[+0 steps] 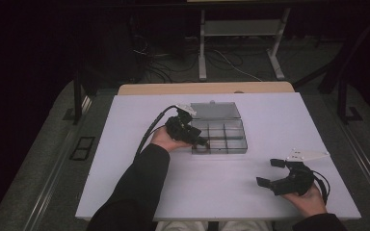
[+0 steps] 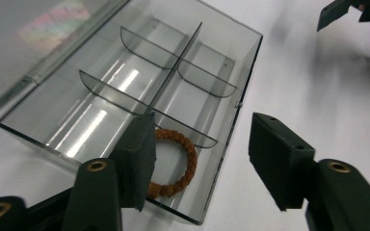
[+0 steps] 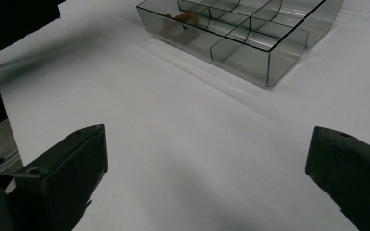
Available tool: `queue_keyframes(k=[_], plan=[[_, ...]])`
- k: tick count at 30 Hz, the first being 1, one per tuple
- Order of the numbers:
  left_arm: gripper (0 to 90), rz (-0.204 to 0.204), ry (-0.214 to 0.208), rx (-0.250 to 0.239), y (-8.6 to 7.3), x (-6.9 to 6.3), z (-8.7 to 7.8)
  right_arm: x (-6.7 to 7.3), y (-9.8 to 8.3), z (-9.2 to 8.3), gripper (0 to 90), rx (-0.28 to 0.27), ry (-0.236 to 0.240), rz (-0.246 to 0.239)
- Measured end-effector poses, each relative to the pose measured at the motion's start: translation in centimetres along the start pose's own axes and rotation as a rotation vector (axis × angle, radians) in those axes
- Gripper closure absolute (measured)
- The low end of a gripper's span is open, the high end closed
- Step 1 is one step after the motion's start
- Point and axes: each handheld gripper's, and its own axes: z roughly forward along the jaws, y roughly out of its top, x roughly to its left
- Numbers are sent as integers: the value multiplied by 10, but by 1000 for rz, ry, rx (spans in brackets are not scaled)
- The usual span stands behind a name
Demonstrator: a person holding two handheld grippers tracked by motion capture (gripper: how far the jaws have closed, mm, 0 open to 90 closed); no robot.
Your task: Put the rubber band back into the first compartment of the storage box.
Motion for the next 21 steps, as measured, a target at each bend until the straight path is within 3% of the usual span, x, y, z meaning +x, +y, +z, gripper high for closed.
queue_keyframes(k=[9,21], plan=[[280,-18,4,-41,-8,-7,-21,1,0,0,2,2,1,0],[121,-68,47,-103,-24,-11,-46,1,0,0,2,1,0,-2]])
